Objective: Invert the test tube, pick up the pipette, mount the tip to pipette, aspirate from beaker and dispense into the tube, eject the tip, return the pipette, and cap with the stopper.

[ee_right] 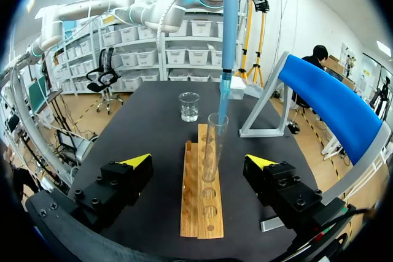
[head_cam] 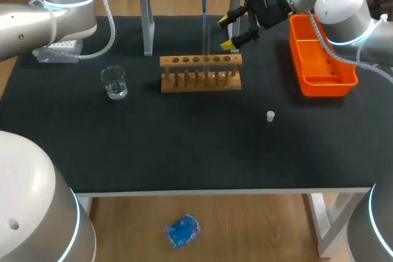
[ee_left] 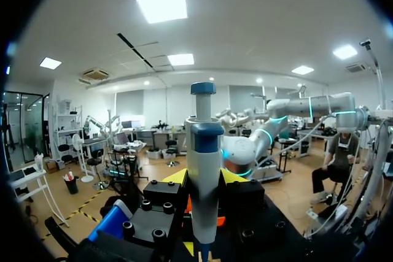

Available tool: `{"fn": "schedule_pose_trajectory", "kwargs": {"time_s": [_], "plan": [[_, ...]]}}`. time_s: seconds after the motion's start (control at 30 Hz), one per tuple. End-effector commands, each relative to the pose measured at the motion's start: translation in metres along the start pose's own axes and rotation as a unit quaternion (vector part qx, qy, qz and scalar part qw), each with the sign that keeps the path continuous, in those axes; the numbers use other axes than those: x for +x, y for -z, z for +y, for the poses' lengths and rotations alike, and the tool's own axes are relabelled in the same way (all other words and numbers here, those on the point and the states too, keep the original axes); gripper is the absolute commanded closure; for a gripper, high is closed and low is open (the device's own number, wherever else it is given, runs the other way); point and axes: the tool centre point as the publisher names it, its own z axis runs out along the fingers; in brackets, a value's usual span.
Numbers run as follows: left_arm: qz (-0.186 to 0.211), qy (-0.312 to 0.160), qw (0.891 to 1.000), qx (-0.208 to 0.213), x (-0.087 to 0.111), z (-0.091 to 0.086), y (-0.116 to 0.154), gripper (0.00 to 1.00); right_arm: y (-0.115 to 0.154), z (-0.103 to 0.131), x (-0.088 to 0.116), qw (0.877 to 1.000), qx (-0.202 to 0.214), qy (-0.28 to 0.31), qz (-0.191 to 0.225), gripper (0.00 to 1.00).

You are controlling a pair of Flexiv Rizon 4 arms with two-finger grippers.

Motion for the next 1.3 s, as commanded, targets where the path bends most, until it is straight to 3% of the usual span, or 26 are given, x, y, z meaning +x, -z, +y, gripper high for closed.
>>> {"fn": "schedule_pose_trajectory", "kwargs": {"time_s": [0.03, 0.63, 1.3], "plan": [[0.004, -0.006, 1.000, -0.003, 0.001, -0.001, -0.002, 1.00, 0.001, 0.000, 0.000, 1.000, 0.001, 0.000, 0.000, 0.00], [0.018, -0.036, 0.999, -0.036, 0.011, 0.004, -0.012, 1.00, 0.001, 0.000, 0.000, 1.000, 0.001, 0.000, 0.000, 0.00], [0.020, -0.018, 0.999, -0.022, 0.012, 0.016, -0.017, 1.00, 0.001, 0.000, 0.000, 1.000, 0.001, 0.000, 0.000, 0.00]]}}
